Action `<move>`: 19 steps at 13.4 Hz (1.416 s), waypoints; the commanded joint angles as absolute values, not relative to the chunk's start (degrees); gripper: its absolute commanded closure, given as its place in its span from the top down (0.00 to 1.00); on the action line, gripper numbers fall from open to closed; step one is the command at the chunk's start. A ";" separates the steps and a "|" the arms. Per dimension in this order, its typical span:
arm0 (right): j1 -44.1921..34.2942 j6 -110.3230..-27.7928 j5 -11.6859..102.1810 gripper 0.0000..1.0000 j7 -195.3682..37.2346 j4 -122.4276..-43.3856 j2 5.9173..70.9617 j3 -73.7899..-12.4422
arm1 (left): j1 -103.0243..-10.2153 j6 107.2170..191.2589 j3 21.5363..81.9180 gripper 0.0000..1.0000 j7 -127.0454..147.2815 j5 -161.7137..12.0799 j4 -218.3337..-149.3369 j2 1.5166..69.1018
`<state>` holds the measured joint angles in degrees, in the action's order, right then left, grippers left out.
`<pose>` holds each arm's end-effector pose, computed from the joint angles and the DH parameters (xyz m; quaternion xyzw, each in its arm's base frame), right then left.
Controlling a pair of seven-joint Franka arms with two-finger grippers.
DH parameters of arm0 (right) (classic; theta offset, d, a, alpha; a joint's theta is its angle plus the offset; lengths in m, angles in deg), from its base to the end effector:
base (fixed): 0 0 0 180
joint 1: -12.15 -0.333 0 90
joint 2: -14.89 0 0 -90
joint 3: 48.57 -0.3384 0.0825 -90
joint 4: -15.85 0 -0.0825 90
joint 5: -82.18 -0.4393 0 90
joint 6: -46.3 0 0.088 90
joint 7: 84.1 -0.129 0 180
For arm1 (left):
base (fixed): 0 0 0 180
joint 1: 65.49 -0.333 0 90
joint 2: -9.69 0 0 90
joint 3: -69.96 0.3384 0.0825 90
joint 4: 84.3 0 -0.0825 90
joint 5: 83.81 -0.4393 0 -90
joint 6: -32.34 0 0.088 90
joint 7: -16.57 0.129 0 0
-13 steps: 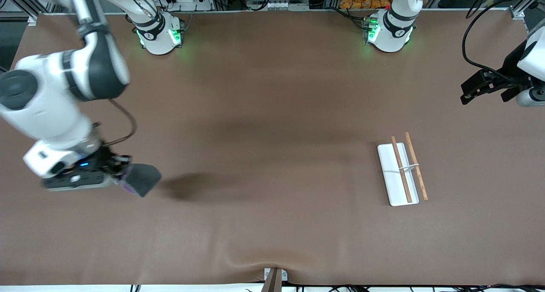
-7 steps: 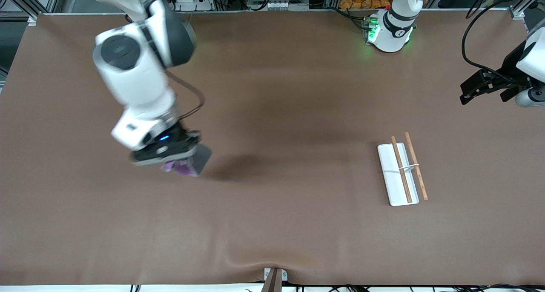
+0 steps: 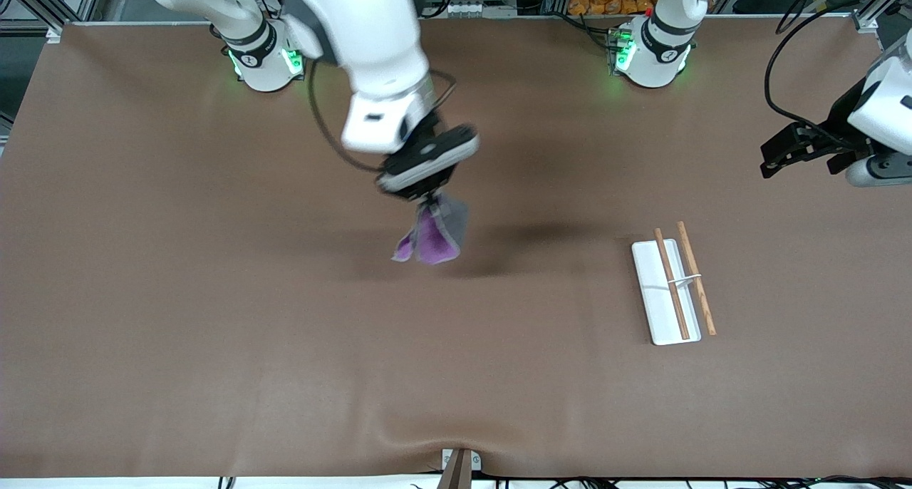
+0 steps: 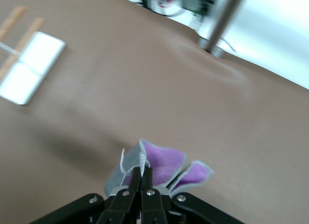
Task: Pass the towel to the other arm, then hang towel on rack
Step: 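Lift the towel with the right gripper toward the table middle, then hold the towel up while the left gripper reaches toward it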
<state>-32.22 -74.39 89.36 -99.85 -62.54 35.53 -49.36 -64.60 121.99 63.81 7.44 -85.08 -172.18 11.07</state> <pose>0.5520 0.5409 0.5462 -0.9431 -0.2686 -0.1904 0.0463 0.6134 -0.0721 0.6292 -0.9998 -0.0184 -0.0048 0.0092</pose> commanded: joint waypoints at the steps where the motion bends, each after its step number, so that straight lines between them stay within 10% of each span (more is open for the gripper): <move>1: -36.18 -75.69 88.96 0.00 -100.62 -60.35 37.56 -48.83 | -64.53 121.28 62.24 1.00 6.12 -83.90 -173.59 11.27; 19: -43.75 -90.10 82.62 0.00 -100.27 -60.79 40.02 -48.83 | -59.44 126.21 57.92 1.00 -13.11 -62.81 -169.82 30.68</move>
<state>-42.68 -89.55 83.37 -100.14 -62.41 39.02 -49.45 -61.24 126.20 57.90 -9.02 -64.01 -171.37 28.84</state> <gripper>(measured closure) 0.982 0.000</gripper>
